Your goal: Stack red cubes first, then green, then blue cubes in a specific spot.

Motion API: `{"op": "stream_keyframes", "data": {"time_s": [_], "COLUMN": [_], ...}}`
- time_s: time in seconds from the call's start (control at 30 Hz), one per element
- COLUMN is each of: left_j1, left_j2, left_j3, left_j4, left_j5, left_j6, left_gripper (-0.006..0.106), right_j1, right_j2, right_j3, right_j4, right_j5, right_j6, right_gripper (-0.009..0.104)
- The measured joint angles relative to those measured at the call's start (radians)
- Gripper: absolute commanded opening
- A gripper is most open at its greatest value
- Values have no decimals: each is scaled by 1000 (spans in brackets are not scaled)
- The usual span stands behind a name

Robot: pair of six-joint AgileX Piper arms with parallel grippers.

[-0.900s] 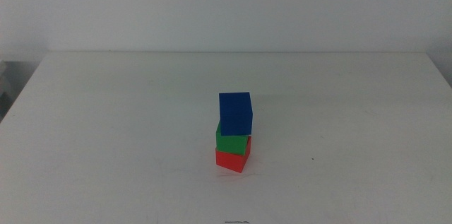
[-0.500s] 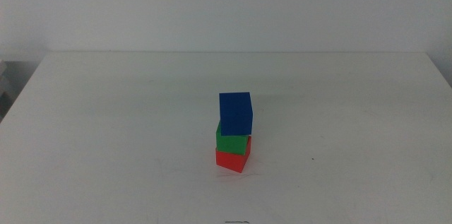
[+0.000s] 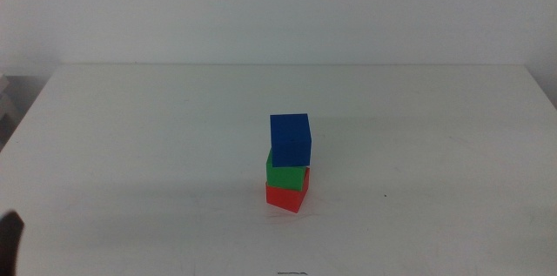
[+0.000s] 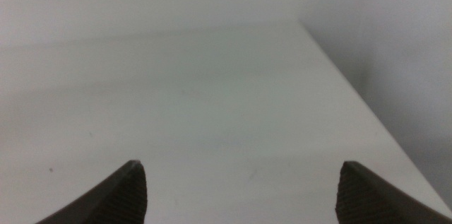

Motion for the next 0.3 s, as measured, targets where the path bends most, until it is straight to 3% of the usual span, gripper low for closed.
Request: {"op": "stream_keyframes", "data": {"time_s": [0.3], "left_j1": [1], "left_j2": [-61], "left_j3": [155], "left_j4": [0], "left_j5": [2], "left_j6": [0], "left_gripper": [91], "right_j1": [0], "right_j2": [-1], "right_j3": [14], "right_j4": [-12], "right_j5": [18], "right_j6": [0], "right_gripper": [81]}}
